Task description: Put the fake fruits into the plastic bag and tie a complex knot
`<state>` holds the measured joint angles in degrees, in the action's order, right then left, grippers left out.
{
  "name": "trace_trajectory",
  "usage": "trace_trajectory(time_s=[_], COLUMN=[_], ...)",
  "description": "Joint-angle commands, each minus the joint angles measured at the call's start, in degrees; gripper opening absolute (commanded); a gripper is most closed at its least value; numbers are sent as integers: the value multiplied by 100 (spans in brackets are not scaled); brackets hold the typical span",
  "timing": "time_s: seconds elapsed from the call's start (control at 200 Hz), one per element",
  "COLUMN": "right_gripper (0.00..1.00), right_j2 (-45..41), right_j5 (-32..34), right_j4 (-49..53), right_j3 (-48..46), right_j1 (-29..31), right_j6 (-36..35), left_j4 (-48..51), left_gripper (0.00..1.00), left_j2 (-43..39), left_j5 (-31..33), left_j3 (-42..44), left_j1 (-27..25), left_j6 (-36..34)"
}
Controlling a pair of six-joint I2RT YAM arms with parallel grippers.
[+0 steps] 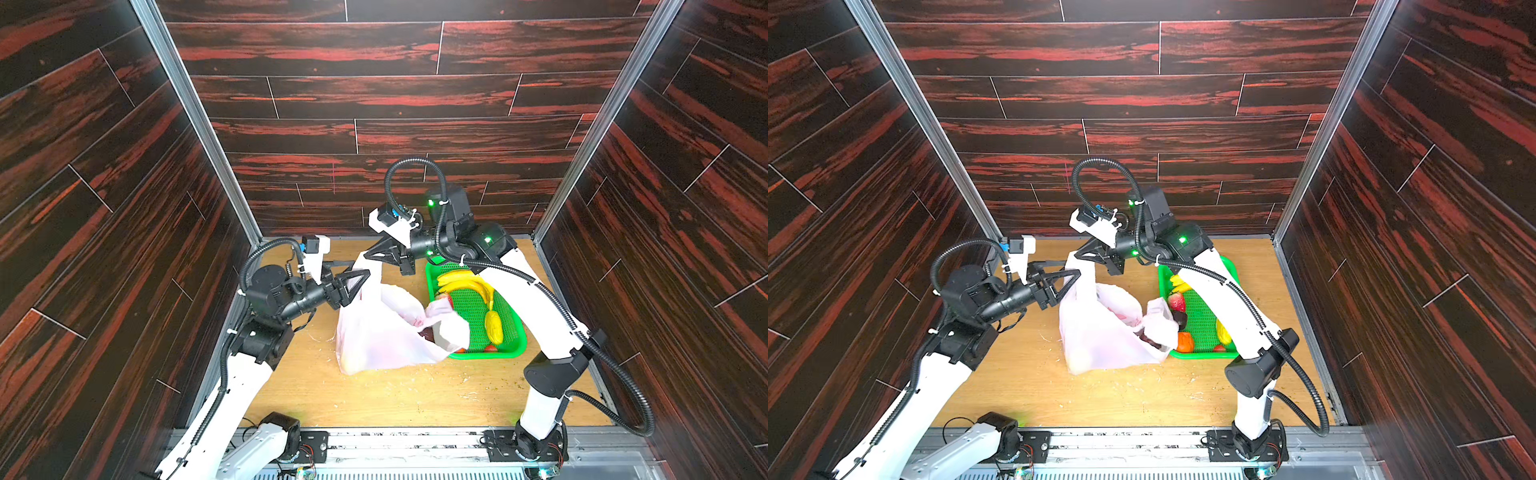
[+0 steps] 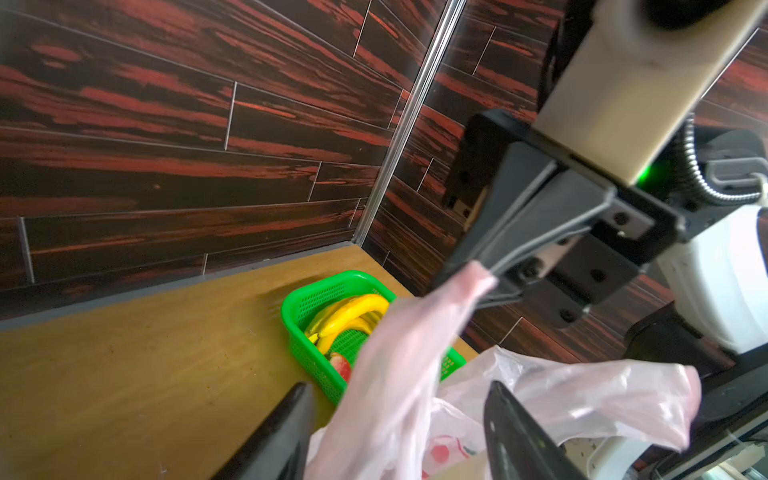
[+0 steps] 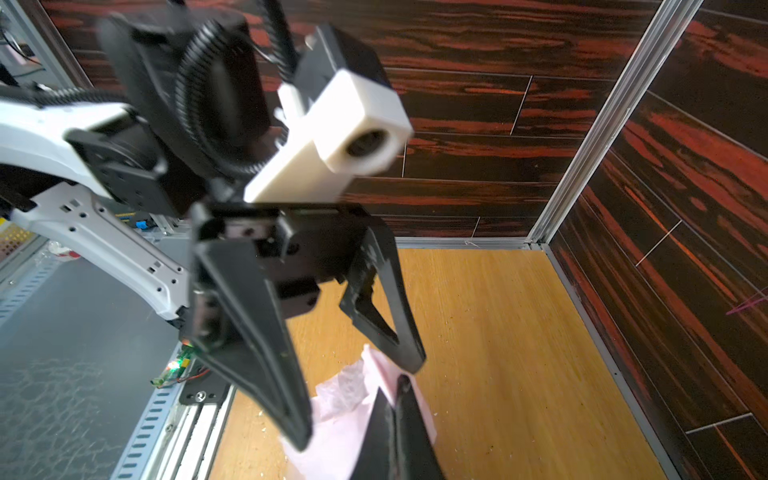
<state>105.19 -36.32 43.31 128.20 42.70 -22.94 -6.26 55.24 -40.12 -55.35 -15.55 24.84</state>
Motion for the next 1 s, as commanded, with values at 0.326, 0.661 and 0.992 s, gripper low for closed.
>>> trace_trajectory(time_s=[0.326,0.661,0.992], right_gripper=[0,0,7], right_j2=[-219,-252,-375], right_j5=[-30,749,247], right_j4=[-324,-113,-9], right_j3=[264,459,490], right_j1=[25,17,-360], right_j6=[421,462,764], left_j4=[-609,-619,-1683], left_gripper=[39,13,0], left_j2=[440,452,497], left_j5=[-158,34,-188], left_j3=[-2,461,1272], left_j1=[-608,-726,-747], left_j6=[76,30,419])
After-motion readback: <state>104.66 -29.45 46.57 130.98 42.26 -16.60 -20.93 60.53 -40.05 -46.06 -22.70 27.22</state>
